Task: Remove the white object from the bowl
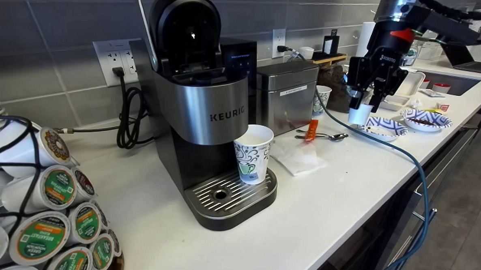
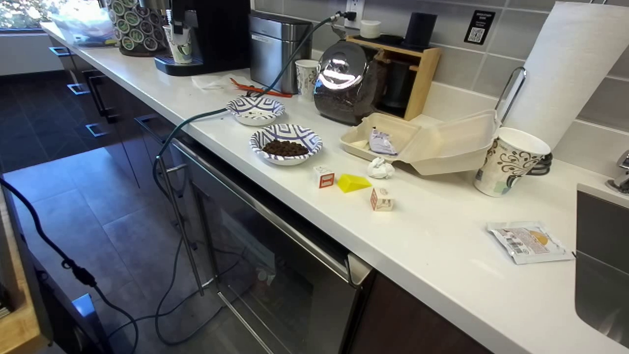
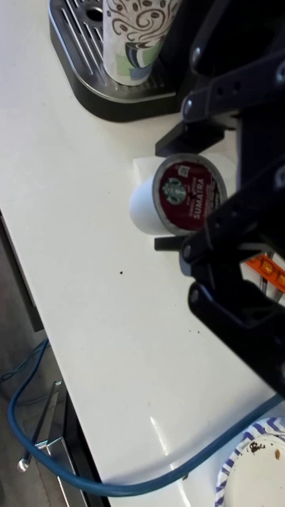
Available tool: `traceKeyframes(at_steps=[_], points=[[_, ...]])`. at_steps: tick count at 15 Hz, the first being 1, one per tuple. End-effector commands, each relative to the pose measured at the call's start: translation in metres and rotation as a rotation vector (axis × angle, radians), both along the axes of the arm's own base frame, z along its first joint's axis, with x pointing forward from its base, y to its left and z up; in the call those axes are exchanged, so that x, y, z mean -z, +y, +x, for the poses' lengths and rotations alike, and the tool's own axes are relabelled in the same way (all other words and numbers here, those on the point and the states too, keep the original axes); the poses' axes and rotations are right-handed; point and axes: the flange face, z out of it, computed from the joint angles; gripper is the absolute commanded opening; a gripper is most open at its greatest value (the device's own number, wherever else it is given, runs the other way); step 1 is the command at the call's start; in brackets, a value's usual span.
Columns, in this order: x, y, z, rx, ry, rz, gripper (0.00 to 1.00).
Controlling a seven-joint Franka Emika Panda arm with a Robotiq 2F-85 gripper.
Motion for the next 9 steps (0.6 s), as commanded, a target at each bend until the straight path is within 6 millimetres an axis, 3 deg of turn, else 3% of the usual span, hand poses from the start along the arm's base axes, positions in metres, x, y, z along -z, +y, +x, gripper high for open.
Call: traceKeyframes(at_steps=[1, 2, 3, 9], points=[[0.001, 0.001, 0.0, -0.003, 0.002, 0.0, 0.52], [0.001, -0.001, 0.001, -0.006, 0.002, 0.0, 0.52], [0.001, -0.002, 0.001, -0.008, 0.0, -0.001, 0.27], [0.03, 0.073, -0.021, -0.08, -0.056, -0.179, 0.27]])
